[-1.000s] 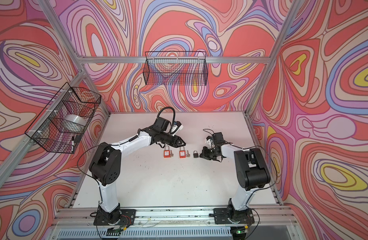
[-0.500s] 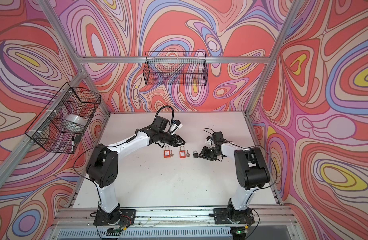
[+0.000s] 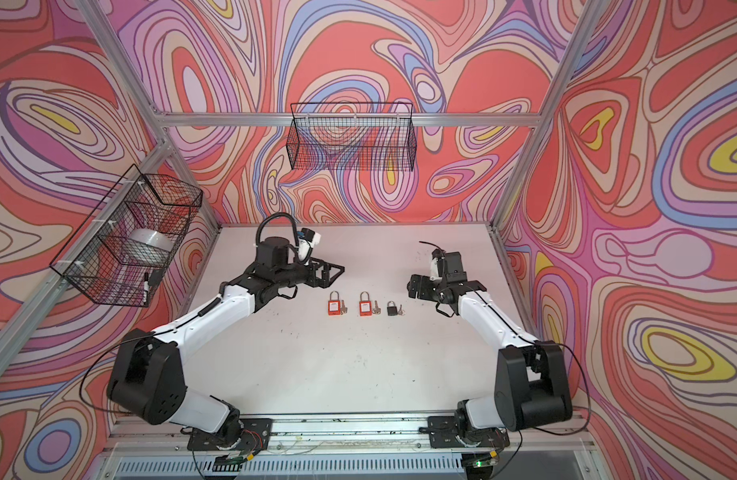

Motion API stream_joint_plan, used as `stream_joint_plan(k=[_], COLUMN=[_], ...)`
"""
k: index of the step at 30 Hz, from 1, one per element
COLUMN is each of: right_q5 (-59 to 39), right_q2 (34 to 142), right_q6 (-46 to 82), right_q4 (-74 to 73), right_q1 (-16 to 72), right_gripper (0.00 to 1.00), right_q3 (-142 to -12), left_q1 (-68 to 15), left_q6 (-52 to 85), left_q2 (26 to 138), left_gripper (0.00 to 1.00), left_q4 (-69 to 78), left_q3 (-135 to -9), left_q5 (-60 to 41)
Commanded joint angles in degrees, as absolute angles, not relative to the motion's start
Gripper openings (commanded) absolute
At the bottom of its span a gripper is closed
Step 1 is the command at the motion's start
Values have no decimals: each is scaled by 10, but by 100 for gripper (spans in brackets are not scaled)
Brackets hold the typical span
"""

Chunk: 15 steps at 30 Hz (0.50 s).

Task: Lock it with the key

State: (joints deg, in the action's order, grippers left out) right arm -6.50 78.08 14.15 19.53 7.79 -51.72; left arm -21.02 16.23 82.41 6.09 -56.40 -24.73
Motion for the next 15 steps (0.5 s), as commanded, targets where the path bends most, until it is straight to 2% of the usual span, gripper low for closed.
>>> stream_joint_plan(k=[1,7,15], right_q5=[54,161,233], right_q2=[741,732,815], right_q6=[113,96,47], right_q4=[87,-80,-356], right_q1=[75,74,66], right_gripper=[98,98,98], right_q3=[-462,-375,-275], left_q1=[-192,-191,-186], left_q6=[167,44,-53], left_q2=[763,673,616], left_gripper=[100,100,100], left_q4=[179,241,270], left_q3=[-498,-378,-275], left_q5=[-96,79,212])
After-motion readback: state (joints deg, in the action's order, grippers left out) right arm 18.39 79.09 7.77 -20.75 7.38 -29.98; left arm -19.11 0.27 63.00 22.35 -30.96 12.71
